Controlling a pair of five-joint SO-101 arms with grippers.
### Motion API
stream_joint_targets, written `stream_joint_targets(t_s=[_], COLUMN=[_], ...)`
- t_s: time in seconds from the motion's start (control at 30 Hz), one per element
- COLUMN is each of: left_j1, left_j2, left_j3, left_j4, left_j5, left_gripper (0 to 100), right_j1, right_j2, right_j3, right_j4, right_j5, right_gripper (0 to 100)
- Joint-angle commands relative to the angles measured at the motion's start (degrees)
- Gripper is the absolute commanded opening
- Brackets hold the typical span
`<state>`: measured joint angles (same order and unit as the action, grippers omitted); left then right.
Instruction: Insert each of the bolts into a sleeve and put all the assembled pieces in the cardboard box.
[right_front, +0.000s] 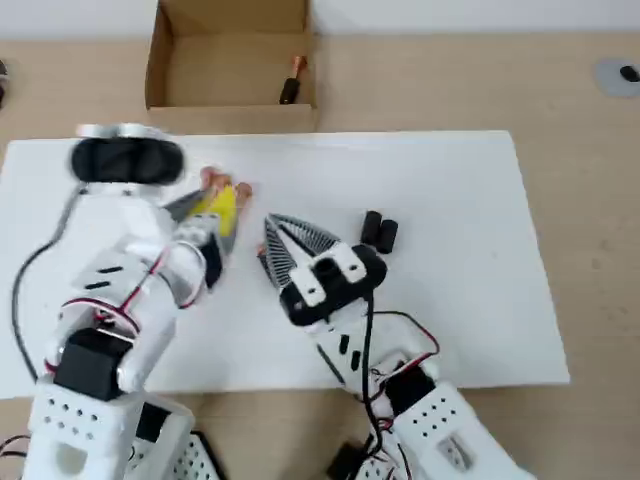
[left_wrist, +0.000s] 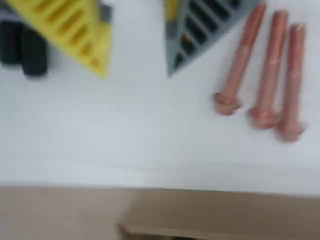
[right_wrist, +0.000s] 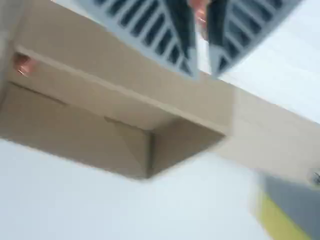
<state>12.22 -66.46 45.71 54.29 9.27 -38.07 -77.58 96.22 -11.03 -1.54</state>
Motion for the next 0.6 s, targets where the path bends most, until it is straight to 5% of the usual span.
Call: stream_joint_targets(t_s=[0.0,0.17,0.57], left_j1=[-7.03,-11.78,-15.38], left_j2=[-0.13,-0.04,3.3], left_j3=[-0.26,-0.26,1.93], left_j4=[-0.26,2.2,7.91], left_j5=[6.24,8.18,8.26], left_gripper=[12,12,12], right_j1=[1.98,1.71,1.01], right_j2=[-0.04,0.04,0.13], right_j3=[-9.1,-21.58,-29.23], right_j4=[12.57,34.02,59.08], right_j5=[-0.7,-3.08,0.79], right_gripper=[1.0,1.1,1.3])
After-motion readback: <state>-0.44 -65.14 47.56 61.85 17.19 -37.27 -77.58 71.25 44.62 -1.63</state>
